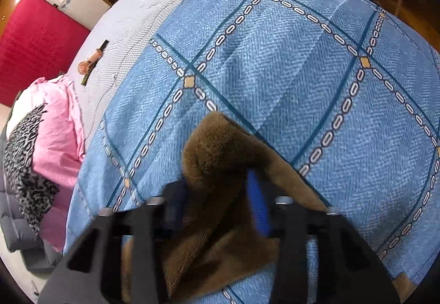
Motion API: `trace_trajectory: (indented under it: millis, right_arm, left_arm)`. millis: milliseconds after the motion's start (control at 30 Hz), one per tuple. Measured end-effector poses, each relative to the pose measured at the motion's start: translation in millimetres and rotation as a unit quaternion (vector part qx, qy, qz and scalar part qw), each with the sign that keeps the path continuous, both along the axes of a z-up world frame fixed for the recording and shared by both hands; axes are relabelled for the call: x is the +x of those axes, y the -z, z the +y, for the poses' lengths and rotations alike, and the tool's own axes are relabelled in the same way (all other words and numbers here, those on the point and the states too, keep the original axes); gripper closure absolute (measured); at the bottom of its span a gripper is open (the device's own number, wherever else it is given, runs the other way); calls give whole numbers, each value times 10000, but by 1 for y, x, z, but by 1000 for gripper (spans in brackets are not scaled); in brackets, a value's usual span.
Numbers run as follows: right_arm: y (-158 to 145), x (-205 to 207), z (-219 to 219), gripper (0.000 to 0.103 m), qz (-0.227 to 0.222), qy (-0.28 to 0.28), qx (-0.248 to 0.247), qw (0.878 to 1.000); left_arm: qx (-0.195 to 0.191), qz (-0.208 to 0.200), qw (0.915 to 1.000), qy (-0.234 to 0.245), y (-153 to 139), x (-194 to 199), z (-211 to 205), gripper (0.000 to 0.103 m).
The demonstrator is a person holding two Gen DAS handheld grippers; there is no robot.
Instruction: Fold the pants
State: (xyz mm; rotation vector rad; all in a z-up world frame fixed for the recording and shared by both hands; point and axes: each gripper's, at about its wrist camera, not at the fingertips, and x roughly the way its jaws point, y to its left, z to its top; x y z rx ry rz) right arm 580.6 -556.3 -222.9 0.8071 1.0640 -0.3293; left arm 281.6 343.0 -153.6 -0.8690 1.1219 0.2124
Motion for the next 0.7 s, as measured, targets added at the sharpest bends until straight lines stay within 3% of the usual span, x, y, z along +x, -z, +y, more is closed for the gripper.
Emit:
trace_trajectory:
  millis: [100,233,400,700]
  right_arm:
    - [-19,-24,0,93,-157,-97,-214,9996]
    - [-43,-68,-4,95,-467,-154,-337,9982]
    - [-65,-156,-8,95,-855,-241,-404,9952]
    - [-47,-297,-13,96,-935,73,-45,9956]
  left_arm:
    - [15,-98,9999,15,-7,-2,2,96]
    - [23,-206,9998,46,-16,-9,5,96]
    - [-20,-269,9996,91,-18,-27,12,96]
    - [-183,-308,9991,226,-7,-58,30,96]
